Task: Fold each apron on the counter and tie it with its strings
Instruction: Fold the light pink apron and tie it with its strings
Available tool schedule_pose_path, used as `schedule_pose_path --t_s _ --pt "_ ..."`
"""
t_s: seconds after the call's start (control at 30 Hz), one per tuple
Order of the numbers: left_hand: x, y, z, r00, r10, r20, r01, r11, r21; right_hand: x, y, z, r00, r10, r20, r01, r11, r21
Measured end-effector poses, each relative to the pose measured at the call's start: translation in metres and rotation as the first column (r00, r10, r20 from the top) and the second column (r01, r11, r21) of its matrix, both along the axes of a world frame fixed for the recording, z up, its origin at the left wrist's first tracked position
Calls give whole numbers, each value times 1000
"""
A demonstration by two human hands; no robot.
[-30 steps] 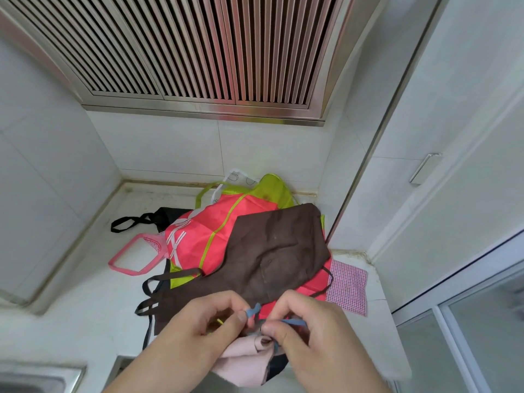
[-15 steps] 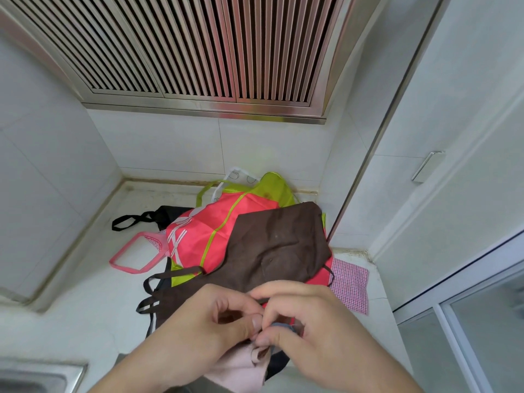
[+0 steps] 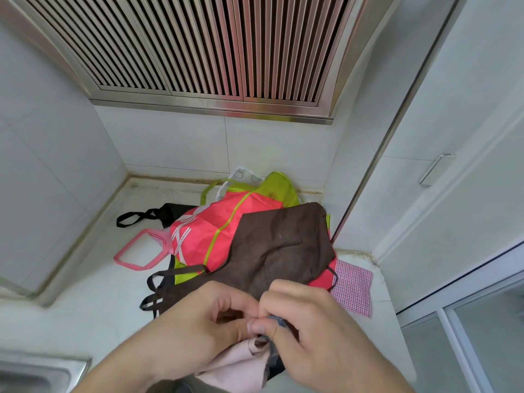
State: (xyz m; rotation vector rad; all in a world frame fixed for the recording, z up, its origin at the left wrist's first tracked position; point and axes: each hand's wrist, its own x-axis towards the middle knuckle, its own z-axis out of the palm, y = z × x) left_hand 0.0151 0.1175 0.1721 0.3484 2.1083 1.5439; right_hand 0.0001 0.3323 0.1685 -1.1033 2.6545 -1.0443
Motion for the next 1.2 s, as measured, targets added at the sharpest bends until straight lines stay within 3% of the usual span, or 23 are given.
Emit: schedule_pose_path --t_s 0.17,0.43,0.57,0.7,0.93,1.07,1.2 --pt "0 -2 -4 999 7 38 -9 999 51 -6 -4 4 997 -22 73 32 989 -145" --pt "3 3 -5 996 75 38 -80 984 156 -9 -2 6 978 -65 197 104 976 -193" --pt "3 6 3 994 99 39 -104 976 193 -13 -6 7 915 -53 401 174 946 -272" --pt "3 10 7 994 107 -15 -103 980 173 -22 -11 11 852 -24 522 179 952 -248" --pt "0 16 3 965 213 -153 -196 974 117 -35 -19 29 853 -94 513 178 977 -116" --pt "-2 19 -6 917 334 -217 -318 942 107 -36 -27 40 920 -156 360 174 985 -19" --pt "-1 26 -5 870 446 -208 -403 889 218 -36 -32 54 953 -197 228 191 980 48"
